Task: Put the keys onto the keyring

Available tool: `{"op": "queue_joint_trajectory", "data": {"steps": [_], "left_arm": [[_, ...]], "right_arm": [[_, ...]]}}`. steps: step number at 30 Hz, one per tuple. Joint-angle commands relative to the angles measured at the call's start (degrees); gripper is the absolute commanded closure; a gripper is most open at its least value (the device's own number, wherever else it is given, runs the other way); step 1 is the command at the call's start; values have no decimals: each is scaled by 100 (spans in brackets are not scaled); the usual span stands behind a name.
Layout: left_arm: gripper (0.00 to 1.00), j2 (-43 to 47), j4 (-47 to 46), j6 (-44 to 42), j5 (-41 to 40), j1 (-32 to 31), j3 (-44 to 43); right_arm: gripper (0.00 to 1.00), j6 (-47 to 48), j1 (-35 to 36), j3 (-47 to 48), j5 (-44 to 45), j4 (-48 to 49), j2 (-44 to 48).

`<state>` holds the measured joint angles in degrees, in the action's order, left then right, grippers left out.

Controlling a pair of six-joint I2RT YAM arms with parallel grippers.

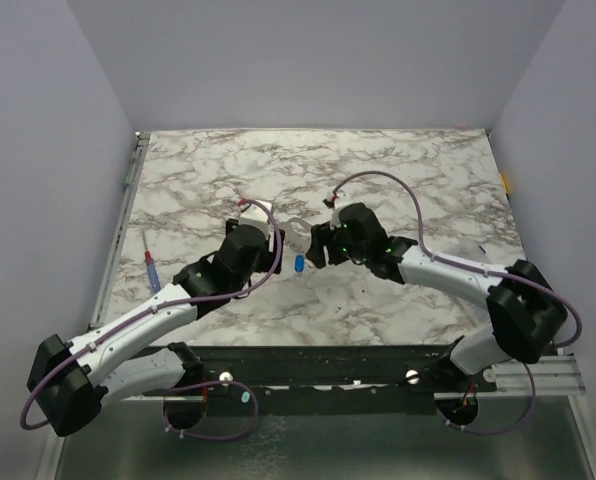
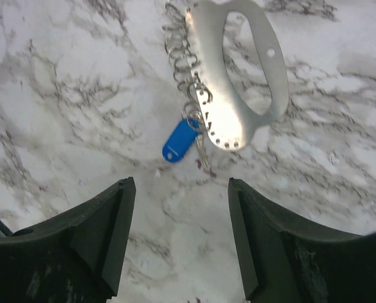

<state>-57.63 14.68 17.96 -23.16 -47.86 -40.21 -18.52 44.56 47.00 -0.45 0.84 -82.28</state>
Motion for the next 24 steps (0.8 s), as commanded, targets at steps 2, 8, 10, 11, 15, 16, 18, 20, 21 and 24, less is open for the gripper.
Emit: {"op": "queue_joint_trajectory", "data": {"steps": [2, 8, 10, 11, 15, 16, 18, 20, 21, 24], "left_arm": [[23, 18, 365, -258, -534, 874, -129], [23, 148, 312, -196, -289, 1345, 13], [23, 271, 308, -257, -398, 1362, 20], [23, 329, 314, -276, -448, 1362, 37], [23, 517, 320, -301, -464, 1366, 83], [24, 546, 318, -320, -466, 1366, 85], [23, 618, 321, -352, -471, 1367, 95], [24, 678, 324, -370, -465, 1367, 106], [24, 695, 320, -364, -449, 1367, 116], [24, 738, 334, -363, -400, 1367, 130]], "right_arm": [[37, -468, 20, 1312, -76, -842, -1250], [39, -1405, 126, 2500, -114, -1982, -2423], [39, -1687, 273, 2717, 5, -2211, -2658], [39, -1796, 373, 2851, 187, -2344, -2767], [39, -2179, 669, 3411, 892, -3008, -3269], [39, -2231, 722, 3548, 1100, -3230, -3402], [39, -2276, 775, 3738, 1401, -3462, -3649], [40, -2267, 831, 3899, 1705, -3694, -3888], [41, -2251, 846, 3966, 1862, -3798, -3985], [46, -2236, 861, 4055, 2225, -4020, -4087]]}}
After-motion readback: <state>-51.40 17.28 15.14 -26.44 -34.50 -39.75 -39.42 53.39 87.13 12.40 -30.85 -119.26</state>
